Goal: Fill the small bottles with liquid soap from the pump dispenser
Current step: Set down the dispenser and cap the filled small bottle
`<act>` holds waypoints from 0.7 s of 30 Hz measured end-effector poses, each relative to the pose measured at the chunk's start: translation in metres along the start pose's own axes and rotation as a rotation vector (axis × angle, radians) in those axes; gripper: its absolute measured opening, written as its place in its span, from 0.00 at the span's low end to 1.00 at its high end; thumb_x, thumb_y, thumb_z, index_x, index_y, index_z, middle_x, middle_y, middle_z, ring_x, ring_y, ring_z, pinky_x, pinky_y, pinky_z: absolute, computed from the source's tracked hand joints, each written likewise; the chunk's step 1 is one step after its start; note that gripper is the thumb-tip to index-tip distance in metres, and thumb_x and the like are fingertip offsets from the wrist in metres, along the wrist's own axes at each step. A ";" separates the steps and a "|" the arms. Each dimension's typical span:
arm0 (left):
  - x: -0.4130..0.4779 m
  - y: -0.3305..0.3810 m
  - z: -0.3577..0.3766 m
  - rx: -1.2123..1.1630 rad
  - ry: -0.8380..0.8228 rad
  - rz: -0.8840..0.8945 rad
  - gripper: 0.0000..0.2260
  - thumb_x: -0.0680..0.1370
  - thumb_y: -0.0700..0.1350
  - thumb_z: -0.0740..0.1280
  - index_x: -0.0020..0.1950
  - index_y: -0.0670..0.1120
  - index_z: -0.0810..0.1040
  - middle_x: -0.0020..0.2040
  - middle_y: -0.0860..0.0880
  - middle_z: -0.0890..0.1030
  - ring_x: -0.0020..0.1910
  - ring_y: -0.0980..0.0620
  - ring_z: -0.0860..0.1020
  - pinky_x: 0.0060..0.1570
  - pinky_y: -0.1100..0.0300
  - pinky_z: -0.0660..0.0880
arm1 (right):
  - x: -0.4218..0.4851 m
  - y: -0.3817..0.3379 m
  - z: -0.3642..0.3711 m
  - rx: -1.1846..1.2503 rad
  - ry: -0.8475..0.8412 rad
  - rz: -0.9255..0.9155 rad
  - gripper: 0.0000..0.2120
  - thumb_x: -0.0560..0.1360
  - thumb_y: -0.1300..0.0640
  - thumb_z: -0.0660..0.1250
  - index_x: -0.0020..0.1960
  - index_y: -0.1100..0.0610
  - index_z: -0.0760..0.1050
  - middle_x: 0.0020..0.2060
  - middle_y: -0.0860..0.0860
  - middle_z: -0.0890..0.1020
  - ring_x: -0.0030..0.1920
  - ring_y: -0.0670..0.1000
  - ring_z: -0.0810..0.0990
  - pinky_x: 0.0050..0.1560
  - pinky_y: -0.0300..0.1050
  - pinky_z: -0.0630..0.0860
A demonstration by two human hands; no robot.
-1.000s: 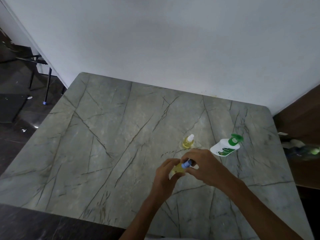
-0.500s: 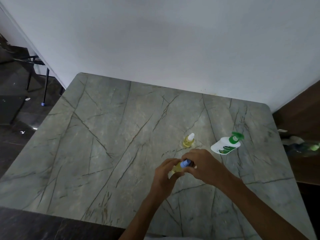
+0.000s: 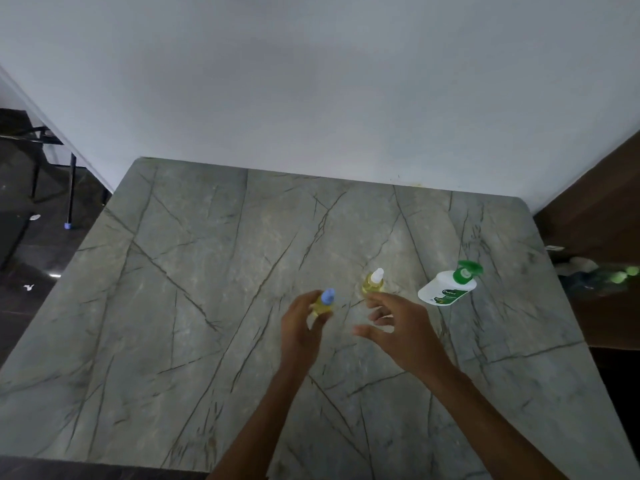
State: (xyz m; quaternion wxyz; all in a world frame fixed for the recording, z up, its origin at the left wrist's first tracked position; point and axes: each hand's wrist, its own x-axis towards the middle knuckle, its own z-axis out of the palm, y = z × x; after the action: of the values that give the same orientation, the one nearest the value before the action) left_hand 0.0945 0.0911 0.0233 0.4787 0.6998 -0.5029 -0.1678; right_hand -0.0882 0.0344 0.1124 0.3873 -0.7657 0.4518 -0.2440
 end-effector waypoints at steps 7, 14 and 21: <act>0.046 -0.038 0.004 0.027 -0.056 -0.137 0.04 0.75 0.42 0.72 0.49 0.46 0.79 0.42 0.52 0.80 0.41 0.54 0.79 0.41 0.62 0.73 | -0.022 0.013 0.003 -0.005 0.091 0.081 0.15 0.73 0.52 0.74 0.57 0.55 0.81 0.47 0.44 0.84 0.44 0.42 0.83 0.42 0.35 0.81; 0.063 -0.055 0.014 0.044 -0.091 -0.091 0.08 0.80 0.50 0.65 0.45 0.46 0.77 0.38 0.52 0.78 0.38 0.54 0.77 0.38 0.61 0.73 | -0.040 0.024 0.007 -0.037 0.118 0.191 0.12 0.74 0.52 0.71 0.57 0.51 0.80 0.48 0.43 0.83 0.46 0.40 0.82 0.43 0.31 0.79; 0.073 -0.071 0.014 0.016 -0.038 -0.168 0.03 0.77 0.42 0.71 0.48 0.46 0.79 0.41 0.52 0.80 0.39 0.58 0.77 0.39 0.69 0.70 | -0.047 0.022 0.011 -0.050 0.133 0.244 0.12 0.75 0.52 0.71 0.58 0.51 0.80 0.49 0.42 0.83 0.48 0.39 0.81 0.44 0.32 0.79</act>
State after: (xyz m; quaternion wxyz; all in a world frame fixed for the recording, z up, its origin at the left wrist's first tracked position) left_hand 0.1552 0.0235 -0.0243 0.4477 0.7401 -0.4527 -0.2168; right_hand -0.1138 0.0734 0.0870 0.3640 -0.6968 0.5720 -0.2341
